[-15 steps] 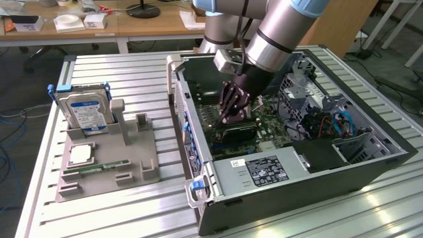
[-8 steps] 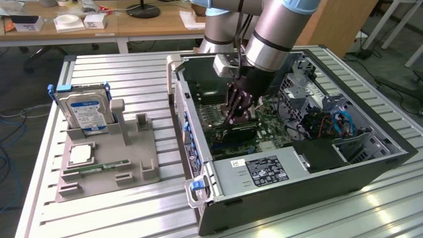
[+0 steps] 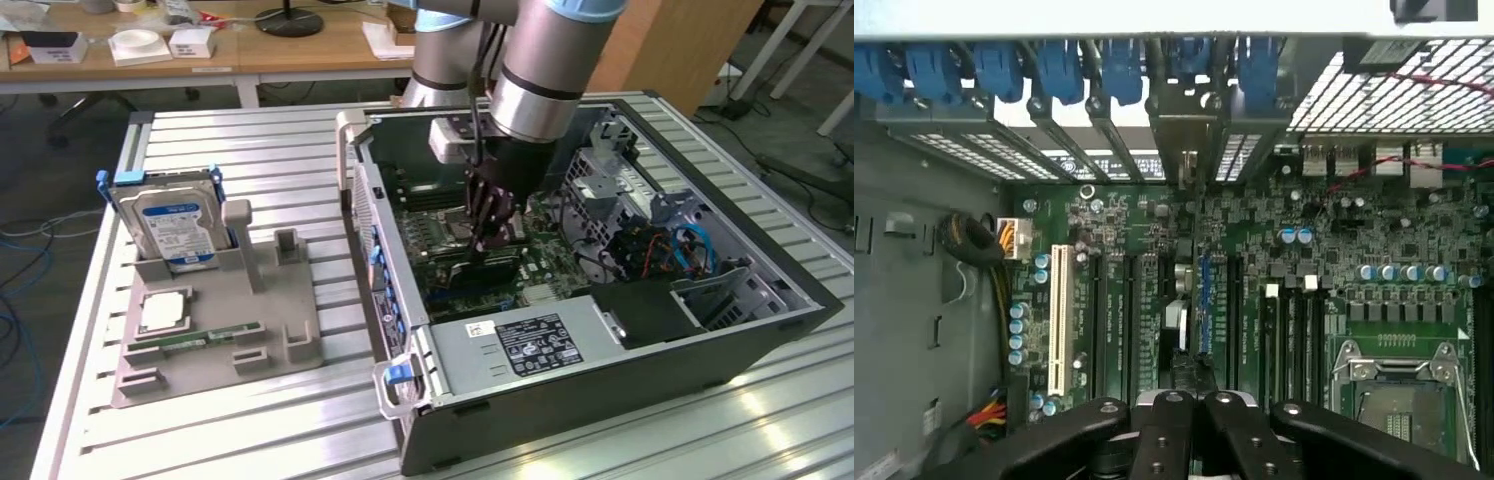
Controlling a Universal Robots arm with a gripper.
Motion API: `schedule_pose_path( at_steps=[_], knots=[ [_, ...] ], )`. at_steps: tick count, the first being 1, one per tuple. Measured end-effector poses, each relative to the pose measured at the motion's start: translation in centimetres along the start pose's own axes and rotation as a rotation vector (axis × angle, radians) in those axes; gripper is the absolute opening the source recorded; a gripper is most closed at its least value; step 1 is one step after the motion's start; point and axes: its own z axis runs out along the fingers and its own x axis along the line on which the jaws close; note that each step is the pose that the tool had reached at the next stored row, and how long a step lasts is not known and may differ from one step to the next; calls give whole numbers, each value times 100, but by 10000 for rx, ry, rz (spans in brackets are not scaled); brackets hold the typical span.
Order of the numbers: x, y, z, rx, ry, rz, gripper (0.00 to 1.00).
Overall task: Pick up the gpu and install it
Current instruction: 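Press down on the gpu until it lock into place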
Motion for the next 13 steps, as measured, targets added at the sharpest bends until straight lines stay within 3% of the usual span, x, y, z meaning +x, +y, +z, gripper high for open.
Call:
schedule_pose_path(
  at_steps=[1, 3, 13],
  knots=[
    [-14, 4, -1, 42, 39, 7, 10],
    [-47, 11, -6, 80, 60, 12, 10],
    [-85, 20, -56, 120, 67, 13, 10]
  ],
)
